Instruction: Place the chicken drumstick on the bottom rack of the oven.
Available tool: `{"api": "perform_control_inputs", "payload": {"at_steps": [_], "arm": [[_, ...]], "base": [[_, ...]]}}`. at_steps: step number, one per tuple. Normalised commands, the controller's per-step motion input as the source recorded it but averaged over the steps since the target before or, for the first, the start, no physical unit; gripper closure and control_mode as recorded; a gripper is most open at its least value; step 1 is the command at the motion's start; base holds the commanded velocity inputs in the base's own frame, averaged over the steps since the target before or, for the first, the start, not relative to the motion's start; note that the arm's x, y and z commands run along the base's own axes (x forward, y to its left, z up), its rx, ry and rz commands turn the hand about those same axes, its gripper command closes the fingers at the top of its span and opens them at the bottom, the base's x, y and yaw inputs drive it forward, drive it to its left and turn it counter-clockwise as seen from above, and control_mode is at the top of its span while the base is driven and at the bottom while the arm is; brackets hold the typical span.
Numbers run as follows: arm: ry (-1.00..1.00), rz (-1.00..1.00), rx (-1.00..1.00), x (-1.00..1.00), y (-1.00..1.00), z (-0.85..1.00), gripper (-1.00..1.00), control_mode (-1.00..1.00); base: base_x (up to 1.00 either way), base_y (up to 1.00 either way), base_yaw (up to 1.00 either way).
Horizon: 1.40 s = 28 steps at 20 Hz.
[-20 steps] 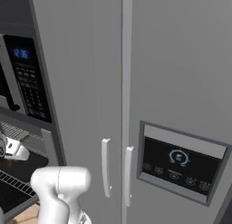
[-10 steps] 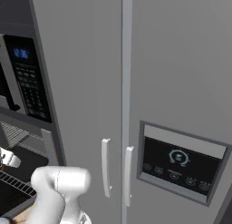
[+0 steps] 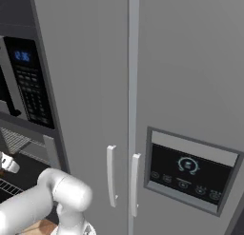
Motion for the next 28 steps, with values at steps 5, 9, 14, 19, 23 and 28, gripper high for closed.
{"api": "perform_control_inputs", "payload": {"at_steps": [5,9,14,19,23,28], "arm": [[0.2,-0.01,-0.01,0.25,0.0,-0.51,1.0,-1.0],[0.0,0.0,-0.01,0.0,0.0,-0.43,1.0,-1.0],[-0.03,0.0,0.0,0.2,0.0,-0.26,1.0,-1.0],[0.0,0.0,-0.03,0.33,0.19,-0.36,1.0,-1.0],[-0.03,0.0,-0.09,0.22,0.22,-0.55,1.0,-1.0],[0.0,0.0,-0.02,0.23,0.01,-0.49,1.0,-1.0]], "base": [[0.0,0.0,0.0],[0.0,0.0,0.0],[0.0,0.0,0.0],[0.0,0.0,0.0],[0.0,0.0,0.0],[0.0,0.0,0.0]]}}
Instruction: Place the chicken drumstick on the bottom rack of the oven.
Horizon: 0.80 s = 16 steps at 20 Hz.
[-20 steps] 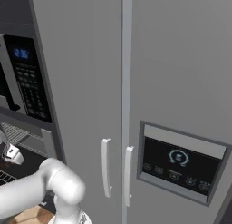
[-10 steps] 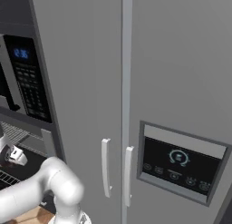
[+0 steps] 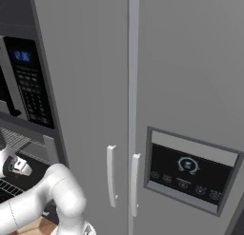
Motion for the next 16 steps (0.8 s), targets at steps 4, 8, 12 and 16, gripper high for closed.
{"api": "perform_control_inputs", "payload": {"at_steps": [4,8,12,16], "arm": [[0.0,-0.01,0.0,0.08,0.0,-0.46,1.0,-1.0],[0.0,0.0,0.0,0.0,0.0,-0.31,1.0,-1.0],[0.0,0.0,0.0,0.0,0.0,-0.02,-1.0,-1.0],[0.0,0.0,0.0,0.0,0.0,0.0,-1.0,-1.0]], "base": [[0.0,0.0,0.0],[0.0,0.0,0.0],[0.0,0.0,0.0],[0.0,0.0,0.0]]}}
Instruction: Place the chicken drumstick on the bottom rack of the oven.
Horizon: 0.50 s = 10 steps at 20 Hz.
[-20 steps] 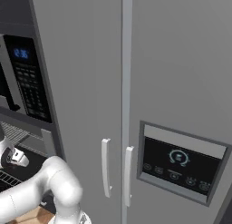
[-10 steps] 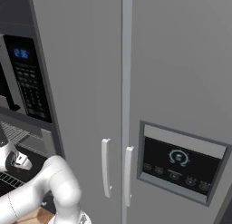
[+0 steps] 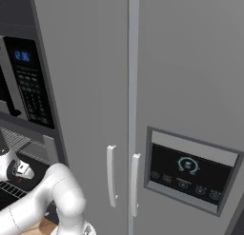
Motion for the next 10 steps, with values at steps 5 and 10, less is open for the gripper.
{"api": "perform_control_inputs", "payload": {"at_steps": [5,10], "arm": [[0.01,0.0,0.0,-0.04,0.0,0.19,-1.0,-1.0],[0.0,-0.03,0.0,-0.49,0.0,0.86,-1.0,-1.0]], "base": [[0.0,0.0,0.0],[0.0,0.0,0.0]]}}
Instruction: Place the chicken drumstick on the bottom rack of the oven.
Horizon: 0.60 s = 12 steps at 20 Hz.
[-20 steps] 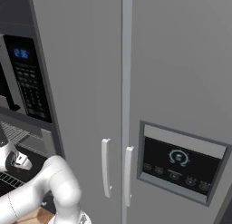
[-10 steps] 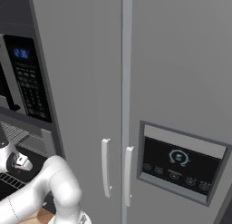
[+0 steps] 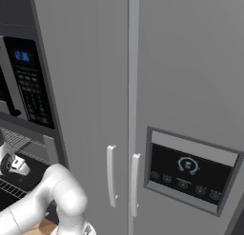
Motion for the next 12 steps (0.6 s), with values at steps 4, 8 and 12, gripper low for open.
{"api": "perform_control_inputs", "payload": {"at_steps": [4,8,12], "arm": [[0.0,-0.01,-0.01,-0.76,0.0,0.81,-1.0,-1.0],[-0.01,-0.03,0.0,-0.7,-0.05,0.97,-1.0,-1.0],[-0.03,-0.03,0.0,-0.66,-0.49,0.86,-1.0,-1.0]], "base": [[0.0,0.0,0.0],[0.0,0.0,0.0],[0.0,0.0,0.0]]}}
